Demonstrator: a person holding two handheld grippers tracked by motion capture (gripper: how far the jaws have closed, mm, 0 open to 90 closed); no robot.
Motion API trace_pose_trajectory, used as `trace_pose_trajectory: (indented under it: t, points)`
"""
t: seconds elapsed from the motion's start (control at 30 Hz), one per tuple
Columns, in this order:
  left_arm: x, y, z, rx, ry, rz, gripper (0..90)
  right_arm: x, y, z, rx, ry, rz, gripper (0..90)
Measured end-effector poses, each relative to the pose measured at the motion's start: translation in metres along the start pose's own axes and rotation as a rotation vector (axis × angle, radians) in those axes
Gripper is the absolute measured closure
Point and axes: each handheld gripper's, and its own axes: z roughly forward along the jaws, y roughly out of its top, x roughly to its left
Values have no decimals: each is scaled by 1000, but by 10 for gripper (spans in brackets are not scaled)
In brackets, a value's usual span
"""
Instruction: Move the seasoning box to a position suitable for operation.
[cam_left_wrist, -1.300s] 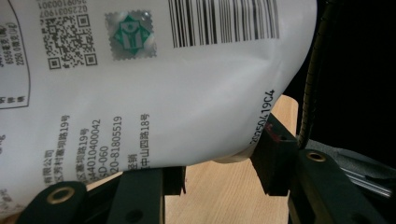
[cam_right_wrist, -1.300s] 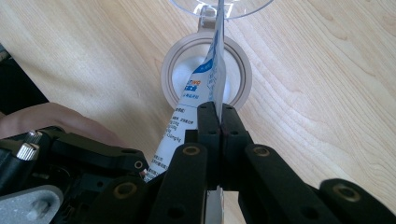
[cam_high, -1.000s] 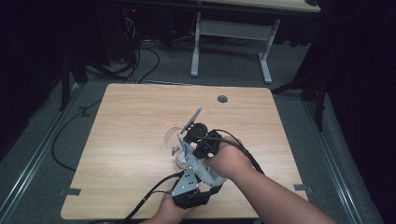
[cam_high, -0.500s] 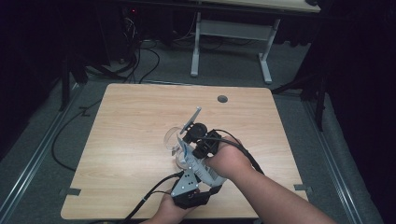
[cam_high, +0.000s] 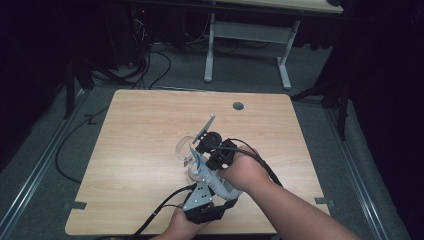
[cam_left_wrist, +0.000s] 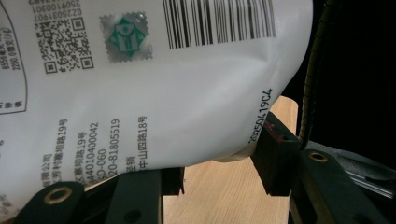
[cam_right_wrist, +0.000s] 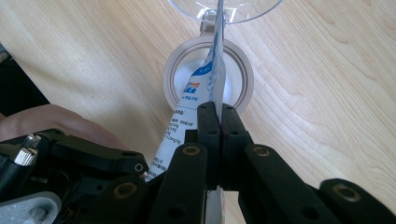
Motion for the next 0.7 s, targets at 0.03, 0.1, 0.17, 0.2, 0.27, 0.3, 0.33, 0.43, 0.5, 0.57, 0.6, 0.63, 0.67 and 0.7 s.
trace_pose_trajectory:
  t: [0.03,0.1,0.17,0.2,0.27,0.3,0.33,0.43,0.5,0.57,0.6,0.63,0.67,0.7]
  points:
    - [0,0,0,-2,0,-1,586,0,0,0,-1,0,-2,898]
    - [0,0,0,-2,-1,-2,585,0,0,0,0,0,-1,898]
    - [0,0,0,0,-2,-2,584,0,0,0,1,1,3,898]
    - [0,0,0,0,-2,-2,583,0,0,0,3,-2,1,898]
    - [0,0,0,0,-2,-3,581,0,0,0,3,-1,-3,898]
    - [0,0,0,-2,-1,-4,580,0,1,1,3,-1,-1,898]
    - [0,0,0,-2,-1,-3,579,0,1,1,3,-1,-4,898]
    - [0,0,0,-3,-1,-3,578,0,1,1,1,-1,-5,898]
    - [0,0,0,-3,-1,-2,577,0,1,1,0,-2,-9,898]
    - [0,0,0,-2,-2,-2,576,0,1,0,3,-2,-1,898]
    - [0,0,0,-3,-3,-2,576,0,1,0,2,-2,-6,898]
    - [0,0,0,-3,-3,-2,576,0,1,0,2,-3,-6,898]
    - [0,0,0,-3,-4,-2,575,0,1,0,2,-3,-6,898]
    - [-1,0,0,-6,-3,-3,574,0,1,0,3,-3,-5,898]
